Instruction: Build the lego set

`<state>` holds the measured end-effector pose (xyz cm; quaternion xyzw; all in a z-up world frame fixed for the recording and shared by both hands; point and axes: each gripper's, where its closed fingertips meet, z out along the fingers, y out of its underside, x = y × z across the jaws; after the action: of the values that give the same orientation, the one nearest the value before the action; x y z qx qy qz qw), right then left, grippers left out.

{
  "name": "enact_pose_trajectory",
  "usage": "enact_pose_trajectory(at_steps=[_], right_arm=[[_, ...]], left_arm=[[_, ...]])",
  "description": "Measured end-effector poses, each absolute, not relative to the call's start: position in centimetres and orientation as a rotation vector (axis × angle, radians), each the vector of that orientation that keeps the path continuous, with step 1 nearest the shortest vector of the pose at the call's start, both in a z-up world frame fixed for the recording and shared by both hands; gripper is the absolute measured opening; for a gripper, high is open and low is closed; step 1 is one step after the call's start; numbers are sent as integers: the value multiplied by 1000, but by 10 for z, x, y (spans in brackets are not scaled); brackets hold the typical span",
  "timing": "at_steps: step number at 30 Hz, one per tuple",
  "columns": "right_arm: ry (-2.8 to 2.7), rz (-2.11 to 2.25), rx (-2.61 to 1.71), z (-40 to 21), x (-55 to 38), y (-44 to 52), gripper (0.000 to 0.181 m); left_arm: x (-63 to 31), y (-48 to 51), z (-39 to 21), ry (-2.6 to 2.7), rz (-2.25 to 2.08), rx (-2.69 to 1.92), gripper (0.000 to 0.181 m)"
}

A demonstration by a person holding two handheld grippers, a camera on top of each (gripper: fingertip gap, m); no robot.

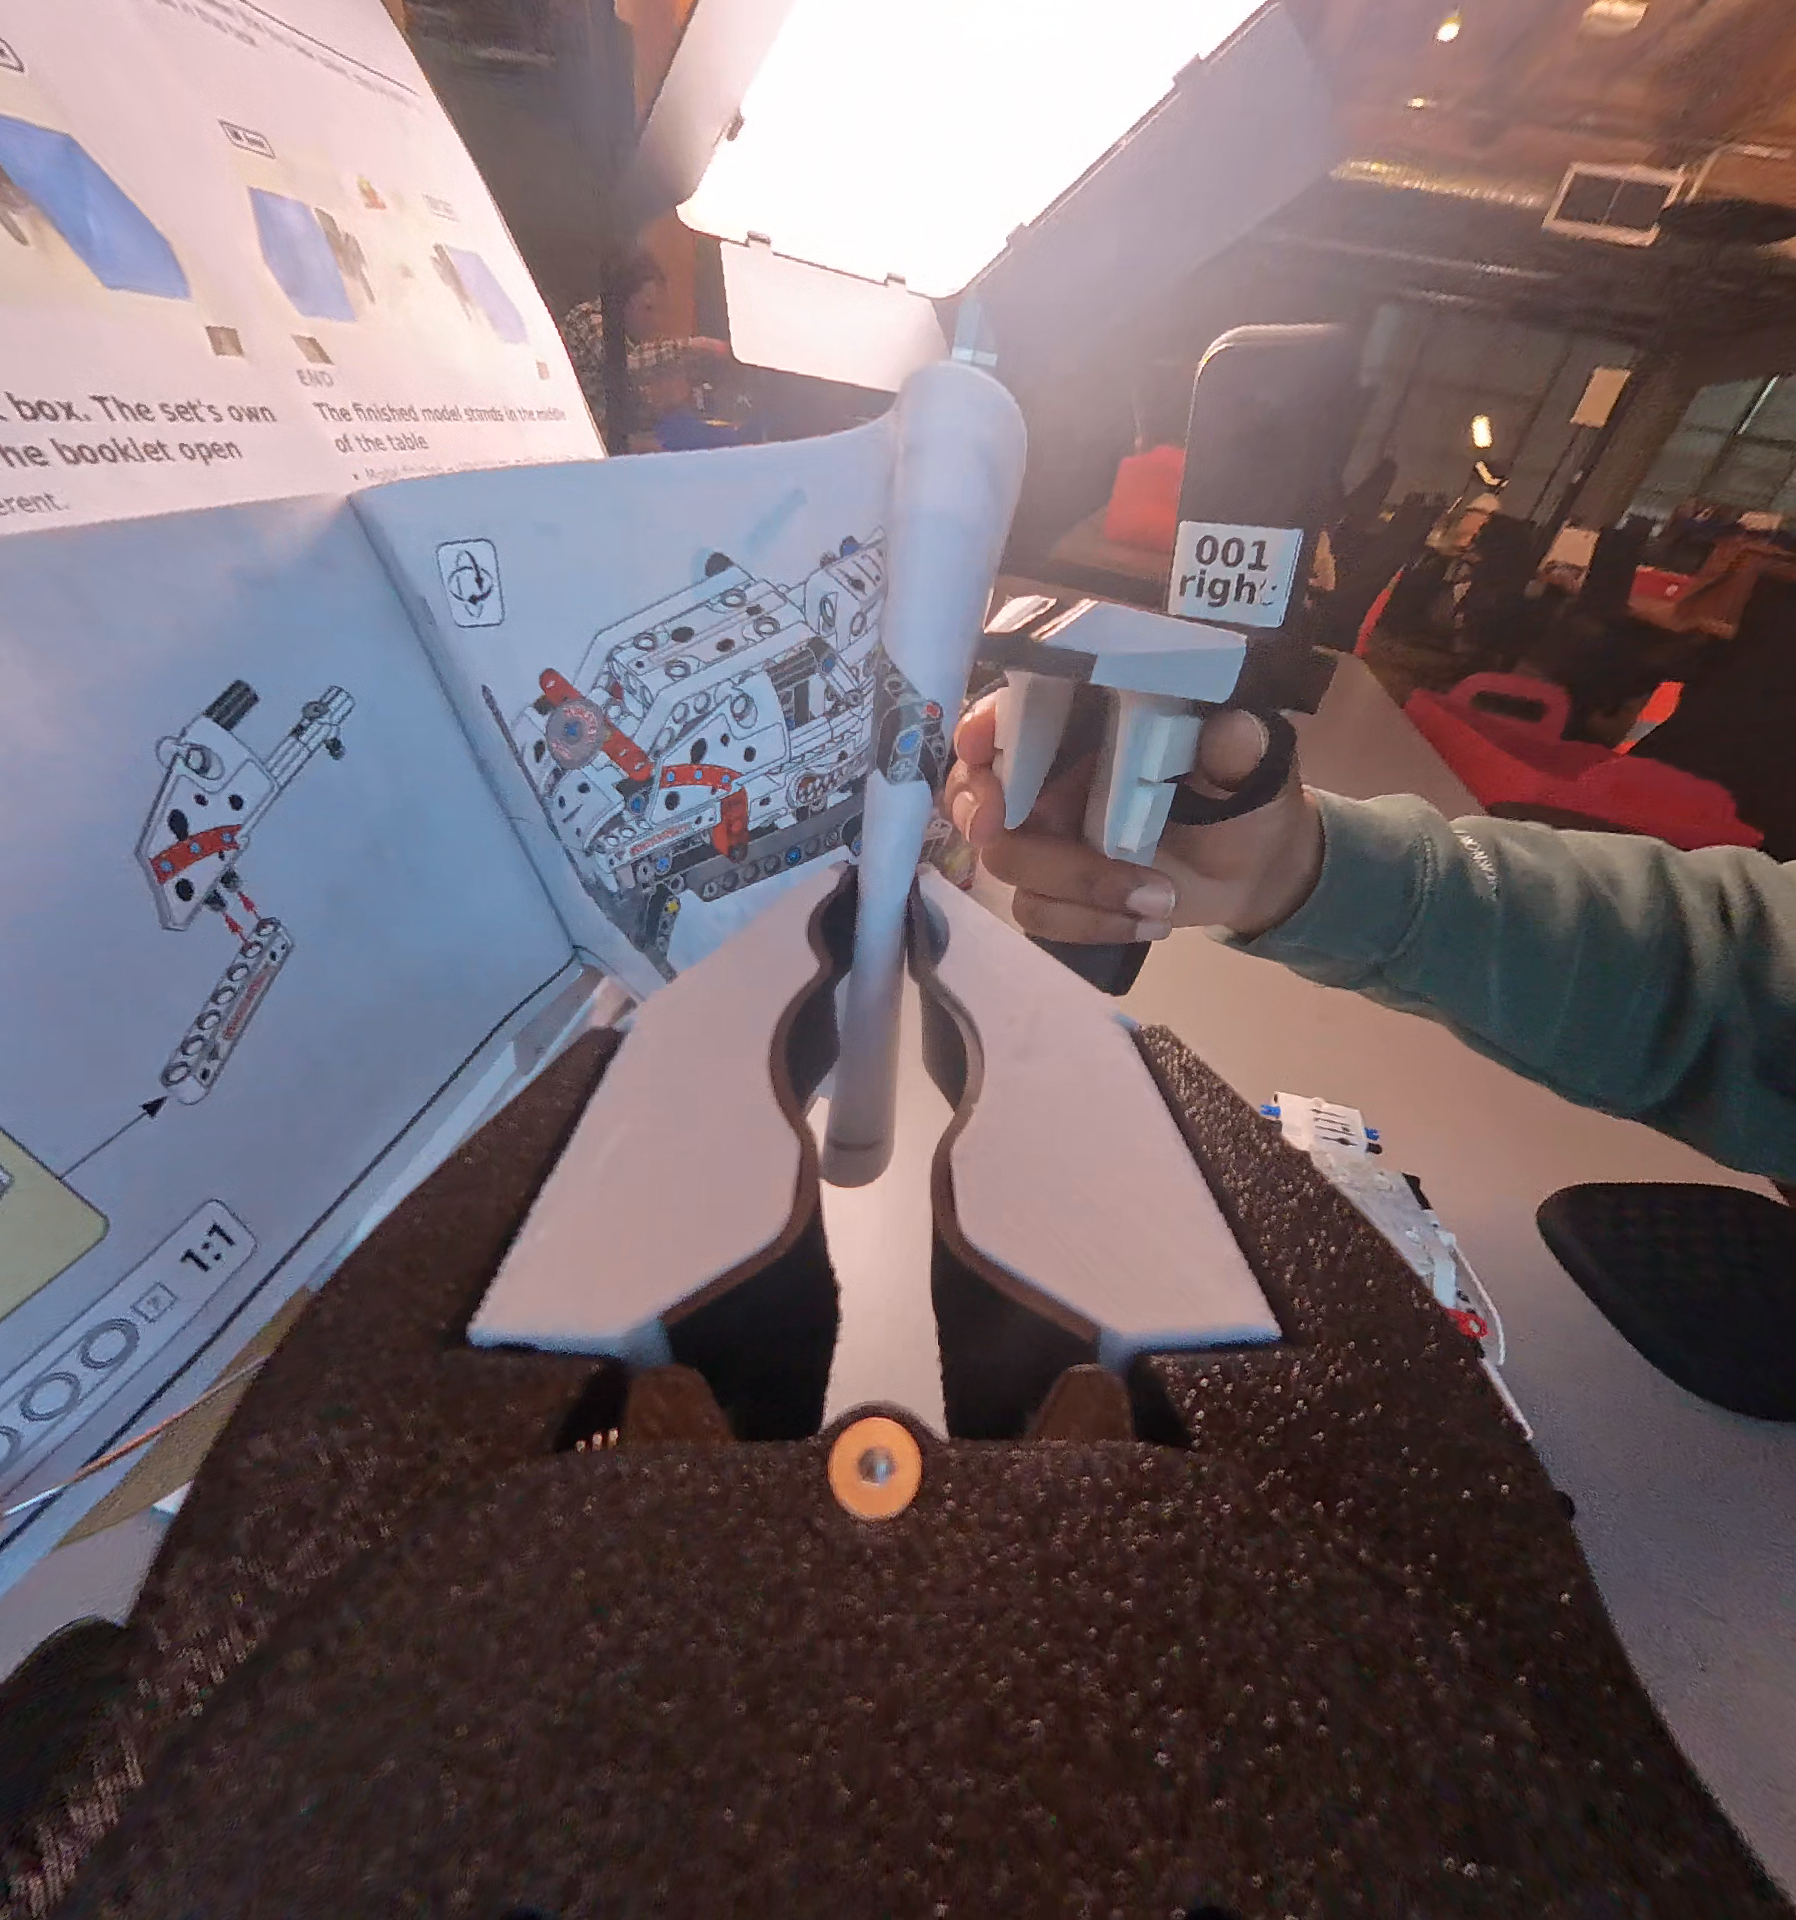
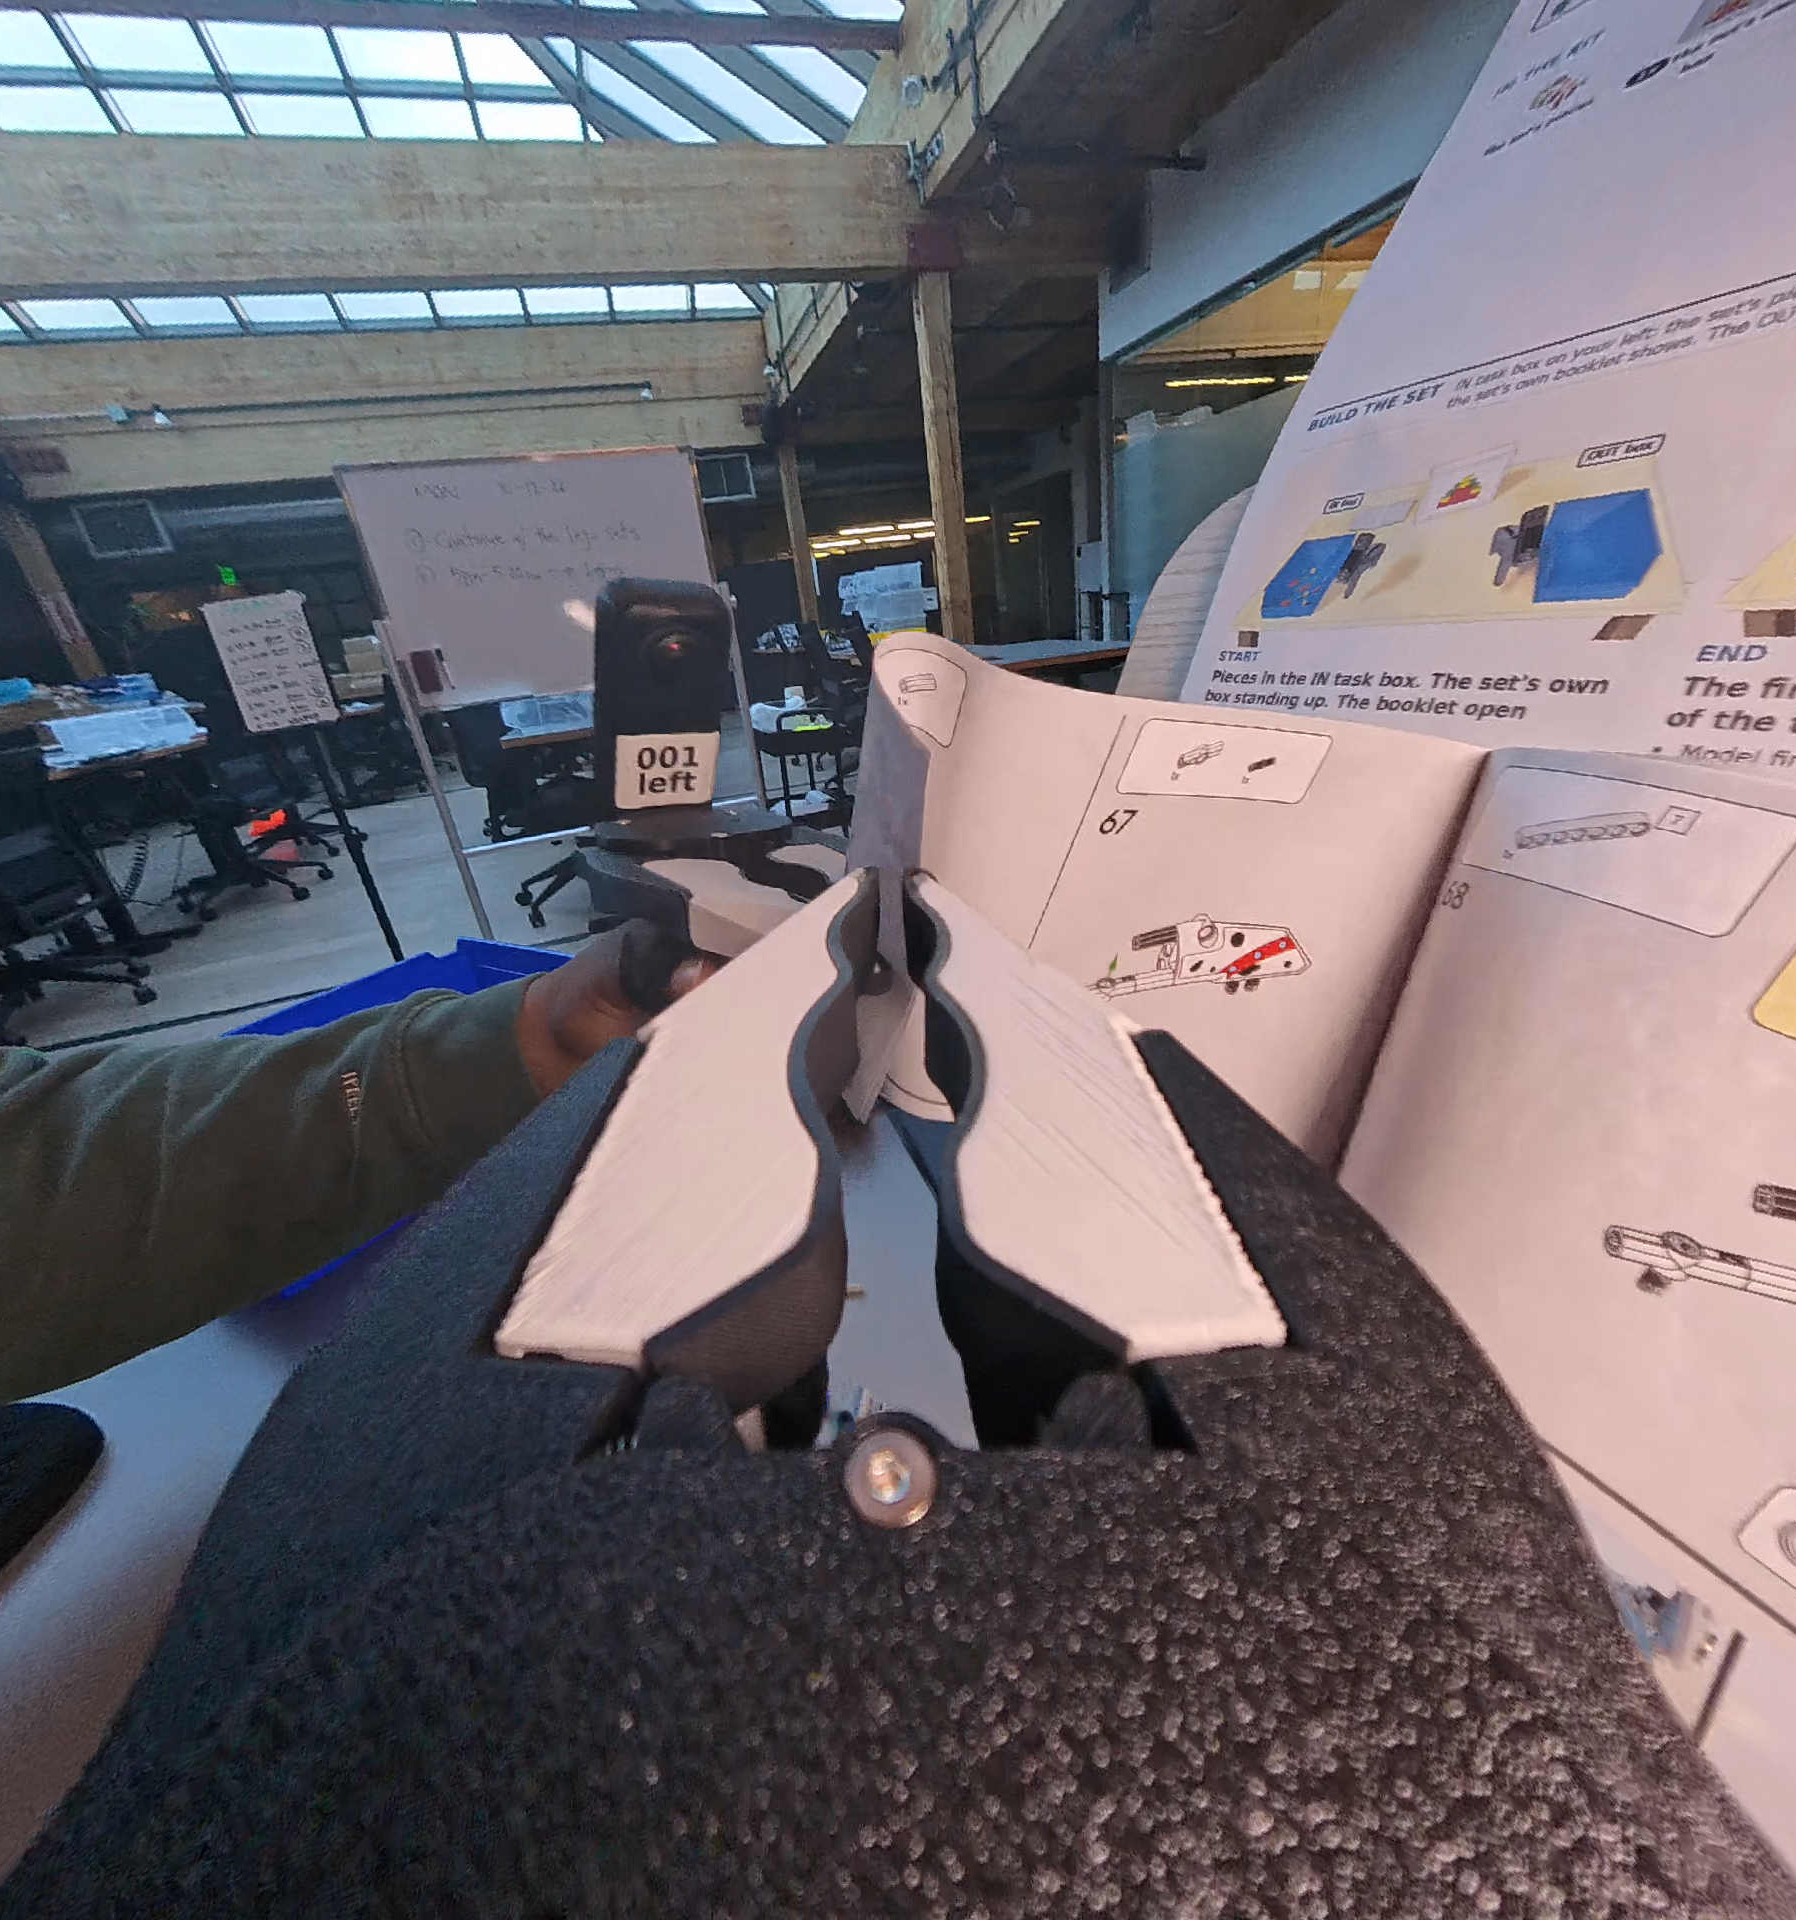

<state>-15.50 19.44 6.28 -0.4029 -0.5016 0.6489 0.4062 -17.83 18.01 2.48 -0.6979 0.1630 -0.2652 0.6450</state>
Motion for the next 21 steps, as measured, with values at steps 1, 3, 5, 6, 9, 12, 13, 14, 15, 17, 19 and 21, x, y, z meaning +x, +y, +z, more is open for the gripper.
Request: enact_pose_trajectory(at_steps=[1, 3, 5, 6, 9, 12, 13, 14, 15, 17, 19, 21], right_arm=[[-1260, 1654, -1007, 65, -153, 194, 8], [-1243, 1675, -997, 68, -153, 195, 22], [-1233, 1730, -976, 75, -152, 193, 26], [-1223, 1761, -967, 79, -152, 192, 24], [-1192, 1832, -941, 91, -151, 192, 2], [-1190, 1887, -940, 93, -149, 193, 0], [-1191, 1902, -942, 93, -148, 193, 0], [-1188, 1919, -938, 93, -146, 194, 0], [-1179, 1943, -932, 95, -144, 194, 0], [-1159, 1999, -927, 97, -139, 196, 0], [-1148, 2033, -927, 98, -136, 198, 0], [-1156, 2049, -928, 97, -134, 198, 0]], left_arm=[[-178, 179, 25, 365, -635, -1580, 8], [-173, 177, 23, 375, -682, -1574, 8], [-170, 178, 20, 386, -688, -1579, 9], [-168, 178, 21, 387, -699, -1575, 9], [-168, 179, 23, 378, -707, -1566, 10], [-170, 178, 26, 373, -713, -1558, 12], [-170, 178, 26, 373, -713, -1557, 12], [-171, 177, 27, 373, -714, -1556, 13], [-171, 177, 27, 372, -717, -1554, 13], [-172, 175, 27, 365, -729, -1547, 14], [-173, 174, 28, 355, -745, -1536, 14], [-174, 173, 27, 349, -756, -1529, 12]])
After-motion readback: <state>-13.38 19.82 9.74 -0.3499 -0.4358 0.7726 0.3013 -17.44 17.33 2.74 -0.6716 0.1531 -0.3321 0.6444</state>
